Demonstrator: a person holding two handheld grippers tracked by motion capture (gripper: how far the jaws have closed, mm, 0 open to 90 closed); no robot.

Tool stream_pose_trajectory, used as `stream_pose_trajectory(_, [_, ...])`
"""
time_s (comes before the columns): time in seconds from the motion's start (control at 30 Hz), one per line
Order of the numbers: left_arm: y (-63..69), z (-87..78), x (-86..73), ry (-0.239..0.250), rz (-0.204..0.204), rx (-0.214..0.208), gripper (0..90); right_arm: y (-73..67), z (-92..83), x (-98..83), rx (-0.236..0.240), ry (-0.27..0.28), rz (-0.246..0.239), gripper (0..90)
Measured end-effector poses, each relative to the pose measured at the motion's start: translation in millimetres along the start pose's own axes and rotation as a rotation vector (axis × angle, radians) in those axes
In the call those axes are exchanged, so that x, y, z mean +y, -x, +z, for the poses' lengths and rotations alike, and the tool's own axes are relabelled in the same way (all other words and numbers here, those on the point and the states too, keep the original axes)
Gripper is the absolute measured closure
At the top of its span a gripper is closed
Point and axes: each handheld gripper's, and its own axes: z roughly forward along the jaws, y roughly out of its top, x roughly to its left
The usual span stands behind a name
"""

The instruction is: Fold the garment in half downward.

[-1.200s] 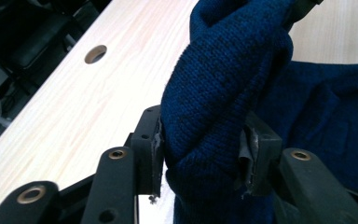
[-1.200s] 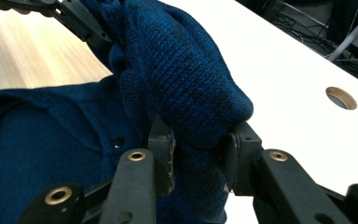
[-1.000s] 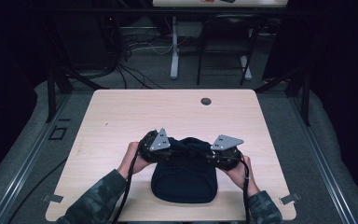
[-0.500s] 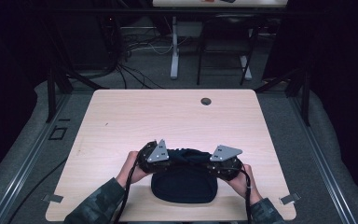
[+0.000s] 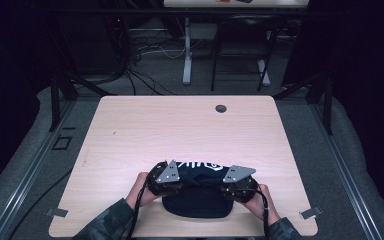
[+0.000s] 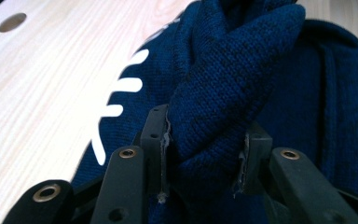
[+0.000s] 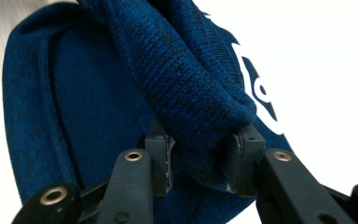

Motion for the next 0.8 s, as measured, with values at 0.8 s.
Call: stream_pose_trajectory(0.8, [5.5,0.7,-23.3,-0.023,-0.171,-0.13,46.4,-10.9,14.9,-23.6,0.071,-0.055,0.044,65.0])
